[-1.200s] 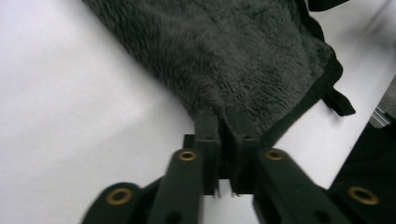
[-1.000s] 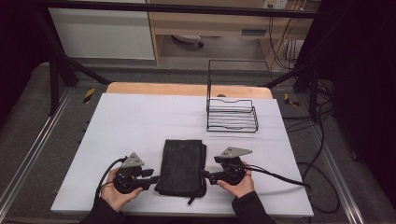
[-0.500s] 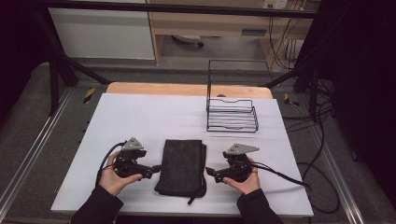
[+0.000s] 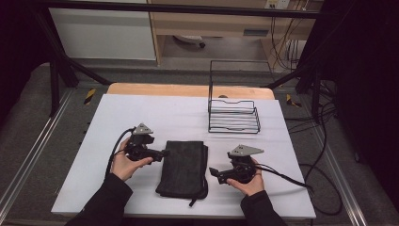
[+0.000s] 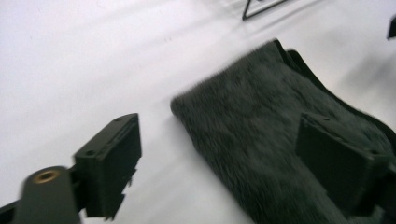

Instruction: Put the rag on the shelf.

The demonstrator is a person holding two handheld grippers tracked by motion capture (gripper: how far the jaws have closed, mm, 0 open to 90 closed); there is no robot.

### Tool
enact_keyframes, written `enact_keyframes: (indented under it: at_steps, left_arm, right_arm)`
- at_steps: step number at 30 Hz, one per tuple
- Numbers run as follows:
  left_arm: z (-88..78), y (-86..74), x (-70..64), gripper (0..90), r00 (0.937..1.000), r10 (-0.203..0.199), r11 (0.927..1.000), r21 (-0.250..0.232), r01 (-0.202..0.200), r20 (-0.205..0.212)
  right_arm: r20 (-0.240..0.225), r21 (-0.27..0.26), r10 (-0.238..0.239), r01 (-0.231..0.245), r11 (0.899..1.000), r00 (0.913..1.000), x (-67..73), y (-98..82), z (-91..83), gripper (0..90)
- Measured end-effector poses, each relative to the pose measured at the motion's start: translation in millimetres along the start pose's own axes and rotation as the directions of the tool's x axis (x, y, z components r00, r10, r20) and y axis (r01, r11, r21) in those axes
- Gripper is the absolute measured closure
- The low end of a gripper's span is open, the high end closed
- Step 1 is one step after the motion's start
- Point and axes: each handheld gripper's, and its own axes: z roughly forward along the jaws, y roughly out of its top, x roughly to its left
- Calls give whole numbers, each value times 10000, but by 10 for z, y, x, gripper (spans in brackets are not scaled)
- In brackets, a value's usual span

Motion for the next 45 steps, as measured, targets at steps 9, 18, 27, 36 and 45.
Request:
enact_keyframes:
  at_steps: [9, 18, 27, 36, 45]
  left_arm:
    - [350, -4, 105, 401, 9987, -402, 9970, 642, 422, -323]
    - [493, -75, 162, 593, 9955, -944, 9910, 948, 945, -57]
    - [512, -98, 162, 712, 9927, -1165, 9869, 1161, 1121, 318]
    - [525, -127, 140, 773, 9934, -1077, 9892, 1042, 1031, 386]
    - [526, -142, 124, 774, 9956, -885, 9918, 947, 852, 314]
  right_arm:
    - [95, 146, -3, 1, 9999, 10000, 6, -16, 21, 40]
    - [80, 184, 41, -42, 9998, 10000, 8, -20, 32, 39]
    - [175, 237, 85, -89, 9997, 9998, -16, -8, 69, 34]
    - [559, 42, 290, -293, 9996, 9980, -93, 177, 161, 19]
    - [698, 40, 604, -608, 9981, 9957, -176, 396, 439, 70]
